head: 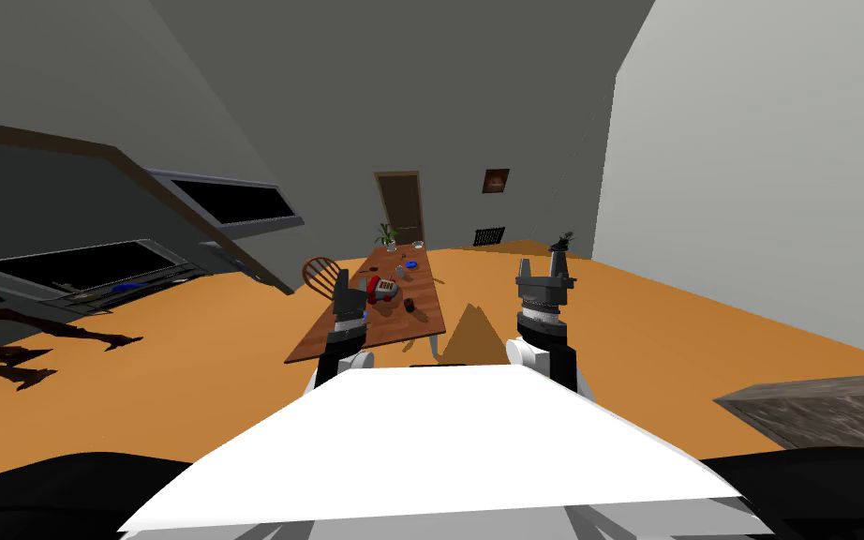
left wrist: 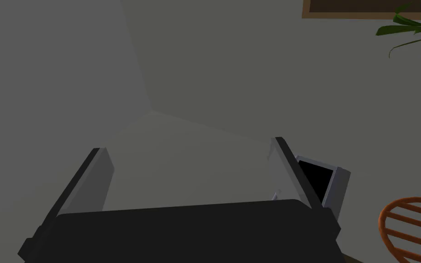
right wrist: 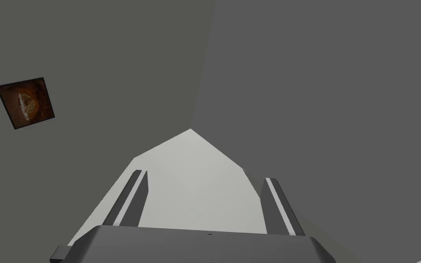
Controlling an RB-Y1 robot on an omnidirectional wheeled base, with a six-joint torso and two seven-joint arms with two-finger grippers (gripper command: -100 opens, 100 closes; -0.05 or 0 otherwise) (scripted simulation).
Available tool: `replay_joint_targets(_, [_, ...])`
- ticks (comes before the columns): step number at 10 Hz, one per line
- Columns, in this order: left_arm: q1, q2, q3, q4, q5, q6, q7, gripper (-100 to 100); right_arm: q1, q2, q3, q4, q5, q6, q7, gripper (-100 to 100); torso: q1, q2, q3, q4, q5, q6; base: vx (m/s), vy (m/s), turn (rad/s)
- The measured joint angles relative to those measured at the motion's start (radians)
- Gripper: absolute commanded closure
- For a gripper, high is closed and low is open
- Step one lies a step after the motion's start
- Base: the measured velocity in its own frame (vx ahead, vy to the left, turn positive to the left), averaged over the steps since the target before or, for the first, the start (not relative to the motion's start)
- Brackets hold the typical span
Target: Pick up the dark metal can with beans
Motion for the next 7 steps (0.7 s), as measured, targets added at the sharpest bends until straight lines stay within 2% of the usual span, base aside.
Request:
replay_joint_targets(3, [0.014, 0.056, 0.003, 0.019, -0.003, 0.004, 0.018, -100, 0.0, 0.0, 0.0, 0.0, 0.0, 0.0, 0.0, 0, 0.001, 0.004, 0.002, 0.001, 0.0, 0.0, -0.055, 0.019, -0.117])
replay_joint_targets(7, [0.033, 0.117, 0.011, 0.091, -0.014, 0.016, 0.07, -100, 0.0, 0.0, 0.0, 0.0, 0.0, 0.0, 0.0, 0, 0.004, 0.008, 0.004, 0.002, 0.001, 0.0, -0.103, 0.053, -0.2])
